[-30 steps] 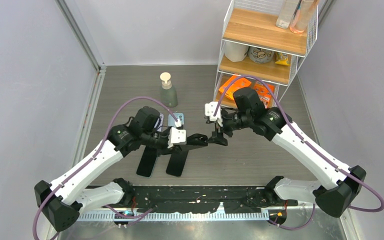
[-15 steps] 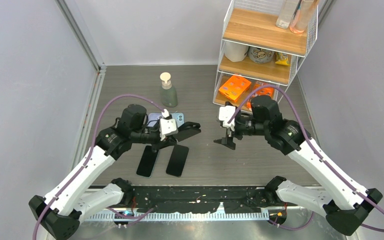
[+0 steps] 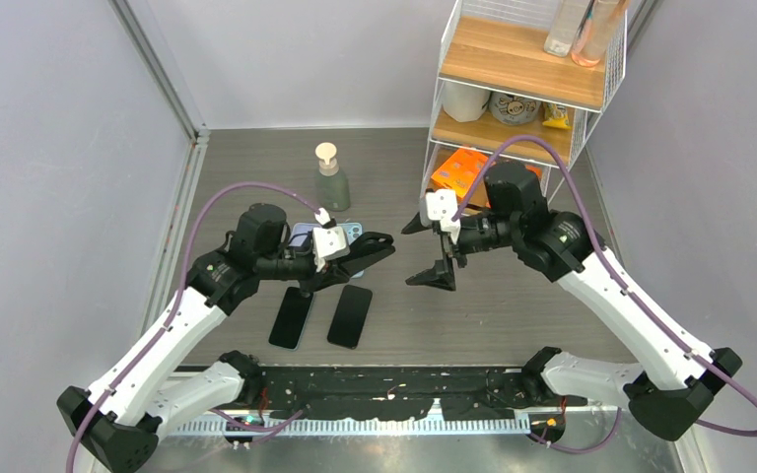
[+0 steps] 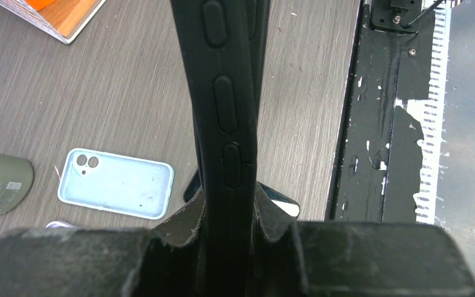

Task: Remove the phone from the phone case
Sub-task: Remove the phone case from the phone.

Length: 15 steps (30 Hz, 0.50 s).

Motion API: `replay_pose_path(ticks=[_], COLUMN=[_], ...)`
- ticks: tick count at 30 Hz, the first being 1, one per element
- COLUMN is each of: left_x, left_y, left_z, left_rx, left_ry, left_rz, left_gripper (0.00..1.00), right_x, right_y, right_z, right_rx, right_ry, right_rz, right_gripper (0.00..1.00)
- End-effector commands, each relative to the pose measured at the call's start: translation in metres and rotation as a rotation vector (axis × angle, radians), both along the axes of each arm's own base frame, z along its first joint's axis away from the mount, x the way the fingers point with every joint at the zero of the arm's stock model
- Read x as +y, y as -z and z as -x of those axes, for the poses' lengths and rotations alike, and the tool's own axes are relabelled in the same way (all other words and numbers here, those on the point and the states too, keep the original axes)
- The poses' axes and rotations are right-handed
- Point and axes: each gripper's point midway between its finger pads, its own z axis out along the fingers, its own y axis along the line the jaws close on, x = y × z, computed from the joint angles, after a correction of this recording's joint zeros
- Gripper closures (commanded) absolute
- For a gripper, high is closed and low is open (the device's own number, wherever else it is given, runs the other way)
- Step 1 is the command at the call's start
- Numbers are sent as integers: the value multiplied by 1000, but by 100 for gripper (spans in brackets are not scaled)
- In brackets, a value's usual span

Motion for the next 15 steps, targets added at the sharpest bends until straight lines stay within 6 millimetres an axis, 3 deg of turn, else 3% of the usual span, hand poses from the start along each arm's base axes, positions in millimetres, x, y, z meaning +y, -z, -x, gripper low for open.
replay_pose_path(ticks=[1,8,15], left_x=[-12,-16,-19], left_y=[-31,-29,-29], left_z=[-5,-5,-3], left_rx=[-79,-62,-44], left_ry=[32,48,66], left_rz=[96,104,117], left_gripper=[100,100,100], right_x=[10,18,20], right_y=[-24,-16,-12], right_z=[10,11,6], right_rx=[16,58,64], right_ry=[-84,-122,-112], right_rz=[-74,-78,-69], right_gripper=[7,27,36])
